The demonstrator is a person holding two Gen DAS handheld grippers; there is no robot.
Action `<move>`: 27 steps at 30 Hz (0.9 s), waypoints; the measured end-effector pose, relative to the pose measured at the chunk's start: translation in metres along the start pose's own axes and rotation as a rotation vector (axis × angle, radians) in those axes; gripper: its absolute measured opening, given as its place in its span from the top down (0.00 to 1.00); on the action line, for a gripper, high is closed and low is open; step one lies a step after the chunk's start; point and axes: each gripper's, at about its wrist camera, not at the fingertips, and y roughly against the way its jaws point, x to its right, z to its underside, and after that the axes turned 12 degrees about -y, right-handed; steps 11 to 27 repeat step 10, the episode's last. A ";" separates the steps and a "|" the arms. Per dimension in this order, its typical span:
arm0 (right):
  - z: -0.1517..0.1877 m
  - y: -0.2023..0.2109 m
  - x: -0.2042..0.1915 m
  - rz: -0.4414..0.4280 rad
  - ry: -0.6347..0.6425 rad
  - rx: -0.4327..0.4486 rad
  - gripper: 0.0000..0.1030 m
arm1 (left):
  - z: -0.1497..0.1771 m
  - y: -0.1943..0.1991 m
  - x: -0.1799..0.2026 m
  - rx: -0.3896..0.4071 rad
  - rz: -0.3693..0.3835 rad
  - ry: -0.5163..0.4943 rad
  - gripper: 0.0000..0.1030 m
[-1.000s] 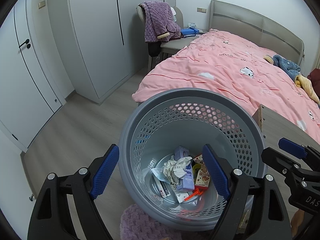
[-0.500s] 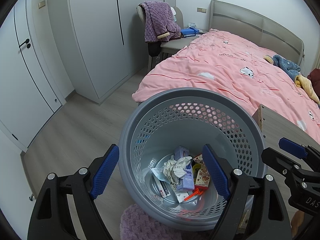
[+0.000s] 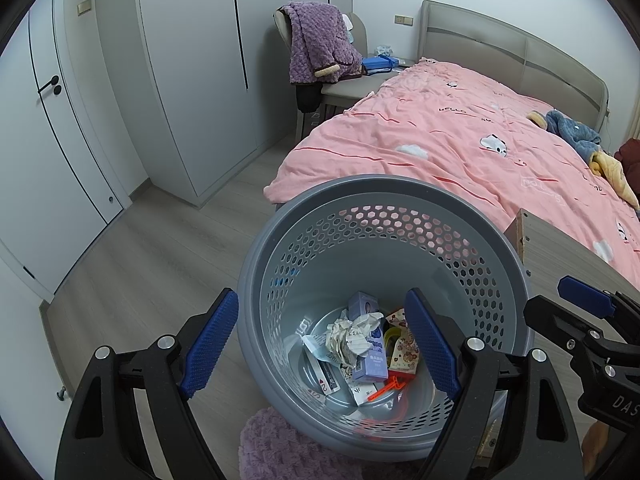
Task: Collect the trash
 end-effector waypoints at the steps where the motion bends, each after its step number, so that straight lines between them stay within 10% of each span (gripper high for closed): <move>1: 0.000 0.000 0.000 0.000 0.000 0.000 0.29 | 0.000 0.000 0.000 -0.001 -0.001 0.001 0.21; 27: 0.000 0.000 0.000 0.000 0.000 0.000 0.28 | 0.000 0.001 0.000 -0.003 -0.003 0.006 0.21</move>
